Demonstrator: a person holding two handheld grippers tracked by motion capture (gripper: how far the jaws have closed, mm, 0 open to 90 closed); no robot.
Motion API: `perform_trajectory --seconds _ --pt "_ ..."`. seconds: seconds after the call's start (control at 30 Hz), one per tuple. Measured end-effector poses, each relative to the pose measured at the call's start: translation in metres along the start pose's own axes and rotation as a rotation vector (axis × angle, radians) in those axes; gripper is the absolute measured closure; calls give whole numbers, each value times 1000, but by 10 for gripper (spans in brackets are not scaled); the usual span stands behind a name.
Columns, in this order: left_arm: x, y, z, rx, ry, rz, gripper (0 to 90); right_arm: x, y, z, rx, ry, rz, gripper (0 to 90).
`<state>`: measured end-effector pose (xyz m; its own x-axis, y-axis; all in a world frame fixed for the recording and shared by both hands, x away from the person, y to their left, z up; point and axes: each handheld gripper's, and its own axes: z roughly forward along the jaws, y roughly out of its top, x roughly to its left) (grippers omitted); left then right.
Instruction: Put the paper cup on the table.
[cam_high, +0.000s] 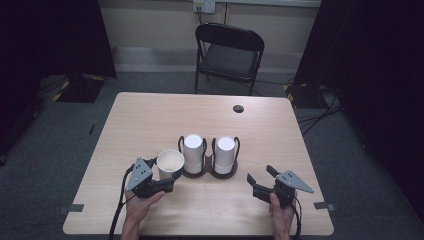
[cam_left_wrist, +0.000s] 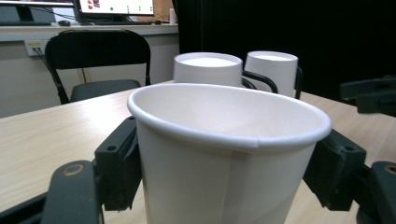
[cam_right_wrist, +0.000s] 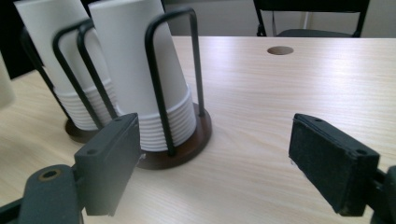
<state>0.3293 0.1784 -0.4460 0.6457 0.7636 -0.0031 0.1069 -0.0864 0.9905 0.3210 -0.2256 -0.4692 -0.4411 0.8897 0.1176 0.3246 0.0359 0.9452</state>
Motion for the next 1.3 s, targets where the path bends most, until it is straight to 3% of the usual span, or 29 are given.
perform_trajectory --seconds 0.23,0.4,0.87,1.3 --pt "14 2 3 -4 72 -18 242 -3 -6 1 -8 -59 -8 164" --pt "25 4 8 12 123 -7 242 -7 -9 1 -20 -99 -26 161" --pt "49 13 26 -1 157 -42 241 -9 -21 5 -26 -122 -19 159" --pt "66 16 50 31 189 -46 235 -6 -24 4 -52 -128 -27 144"
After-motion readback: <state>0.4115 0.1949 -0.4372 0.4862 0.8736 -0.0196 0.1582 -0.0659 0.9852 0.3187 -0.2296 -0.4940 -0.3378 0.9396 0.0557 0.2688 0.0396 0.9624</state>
